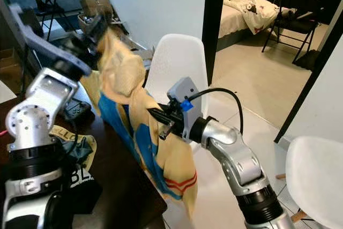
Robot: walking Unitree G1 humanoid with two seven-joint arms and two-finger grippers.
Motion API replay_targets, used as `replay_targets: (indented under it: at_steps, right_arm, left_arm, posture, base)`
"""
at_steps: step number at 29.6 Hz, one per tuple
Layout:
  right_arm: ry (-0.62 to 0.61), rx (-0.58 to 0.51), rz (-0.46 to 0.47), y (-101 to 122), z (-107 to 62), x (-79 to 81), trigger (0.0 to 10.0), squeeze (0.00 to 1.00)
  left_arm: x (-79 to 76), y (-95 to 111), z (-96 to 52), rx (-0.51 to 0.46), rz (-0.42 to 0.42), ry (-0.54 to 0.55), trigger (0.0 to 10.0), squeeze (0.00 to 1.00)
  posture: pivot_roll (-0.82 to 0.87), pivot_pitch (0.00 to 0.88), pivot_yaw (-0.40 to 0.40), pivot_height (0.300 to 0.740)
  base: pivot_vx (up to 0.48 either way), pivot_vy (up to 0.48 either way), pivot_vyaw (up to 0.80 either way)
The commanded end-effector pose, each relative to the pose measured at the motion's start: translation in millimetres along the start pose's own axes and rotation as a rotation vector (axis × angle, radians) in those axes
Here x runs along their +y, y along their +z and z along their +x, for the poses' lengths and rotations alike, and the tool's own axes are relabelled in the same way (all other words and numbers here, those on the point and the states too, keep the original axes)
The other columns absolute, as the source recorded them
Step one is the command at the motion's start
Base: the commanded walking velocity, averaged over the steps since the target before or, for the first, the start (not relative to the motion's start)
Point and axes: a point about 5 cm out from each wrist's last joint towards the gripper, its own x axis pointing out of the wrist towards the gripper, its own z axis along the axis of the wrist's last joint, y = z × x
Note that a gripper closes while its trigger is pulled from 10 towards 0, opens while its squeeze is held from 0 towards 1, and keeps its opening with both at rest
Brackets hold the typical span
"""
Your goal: Hang hanger
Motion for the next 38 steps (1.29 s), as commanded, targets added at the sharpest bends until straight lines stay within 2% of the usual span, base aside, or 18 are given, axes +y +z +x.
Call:
replay_targets:
  at_steps: [1, 2, 3, 4, 5, 8, 9, 11, 13, 16, 22, 27, 31, 38]
  right_arm:
    - [-0.027, -0.046, -0.023, 9, 0.3, -4.4, 0.0, 0.0]
    - [-0.085, -0.062, -0.021, 11, 0.3, -12.0, 0.0, 0.0]
    - [-0.085, -0.062, -0.021, 11, 0.3, -12.0, 0.0, 0.0]
    - [-0.15, -0.081, -0.022, 14, -0.2, -21.0, 0.0, 0.0]
    - [-0.15, -0.081, -0.022, 14, -0.2, -21.0, 0.0, 0.0]
    - [-0.303, -0.133, -0.018, 22, -2.3, -40.8, 0.0, 0.0]
    - [-0.303, -0.133, -0.018, 22, -2.3, -40.8, 0.0, 0.0]
    - [-0.363, -0.149, -0.01, 25, -3.5, -49.7, 0.0, 0.0]
    - [-0.361, -0.146, -0.007, 25, -2.7, -50.4, 0.0, 0.0]
    - [-0.308, -0.135, -0.008, 23, 3.5, -41.5, 0.0, 0.0]
    - [-0.325, -0.144, -0.011, 24, 4.8, -43.8, 0.0, 0.0]
    - [-0.322, -0.188, 0.0, 32, 7.6, -45.2, 0.0, 0.0]
    - [-0.267, -0.251, 0.026, 43, 10.1, -38.0, 0.0, 0.0]
    - [-0.248, -0.274, 0.023, 49, 8.8, -36.8, 0.0, 0.0]
  left_arm:
    - [-6.5, 1, 0.9, 0.001, -0.015, -0.05, 10.0, 0.0]
    - [-5.1, -1, -1.7, 0.015, -0.004, -0.038, 10.0, 0.0]
    - [-5.1, -1, -1.7, 0.015, -0.004, -0.038, 10.0, 0.0]
    - [-0.7, -2, -5.7, 0.018, -0.003, -0.004, 10.0, 0.0]
    - [-0.7, -2, -5.7, 0.018, -0.003, -0.004, 10.0, 0.0]
    - [9.5, -7, -17.4, 0.006, -0.001, 0.083, 10.0, 0.0]
    - [9.5, -7, -17.4, 0.006, -0.001, 0.083, 10.0, 0.0]
    - [13.7, -16, -27.1, 0.0, -0.02, 0.136, 10.0, 0.0]
    - [15.6, -23, -31.7, 0.005, -0.041, 0.162, 10.0, 0.0]
    - [13.3, -40, -39.9, 0.043, -0.09, 0.173, 10.0, 0.0]
    - [9.5, -52, -45.3, 0.066, -0.121, 0.168, 10.0, 0.0]
    - [7.8, -67, -52.3, 0.123, -0.093, 0.163, 10.0, 0.0]
    - [11.8, -82, -60.6, 0.181, -0.026, 0.18, 10.0, 0.0]
    - [16.8, -93, -70.7, 0.189, -0.041, 0.227, 10.0, 0.0]
  posture:
    - [0.07, 0.0, 0.032, 0.74]
    - [0.08, 0.0, 0.032, 0.74]
    - [0.08, 0.0, 0.032, 0.74]
    - [0.08, 0.0, 0.032, 0.74]
    - [0.08, 0.0, 0.032, 0.74]
    - [0.08, 0.0, 0.026, 0.74]
    - [0.08, 0.0, 0.026, 0.74]
    - [0.09, 0.0, 0.02, 0.74]
    - [0.09, 0.0, 0.02, 0.74]
    - [0.09, 0.0, 0.017, 0.74]
    - [0.09, 0.0, 0.015, 0.74]
    - [0.09, 0.0, 0.015, 0.74]
    - [0.09, 0.0, 0.013, 0.74]
    - [0.08, 0.0, 0.013, 0.74]
  base:
    - [0.0, 0.0, 0.0]
    - [0.0, 0.0, 0.0]
    - [0.0, 0.0, 0.0]
    - [0.0, 0.0, 0.0]
    - [0.0, 0.0, 0.0]
    - [0.0, 0.0, 0.0]
    - [0.0, 0.0, 0.0]
    - [0.0, 0.0, 0.0]
    - [0.0, 0.0, 0.0]
    - [0.0, 0.0, 0.0]
    - [0.0, 0.0, 0.0]
    - [0.0, 0.0, 0.0]
    - [0.0, 0.0, 0.0]
    - [0.0, 0.0, 0.0]
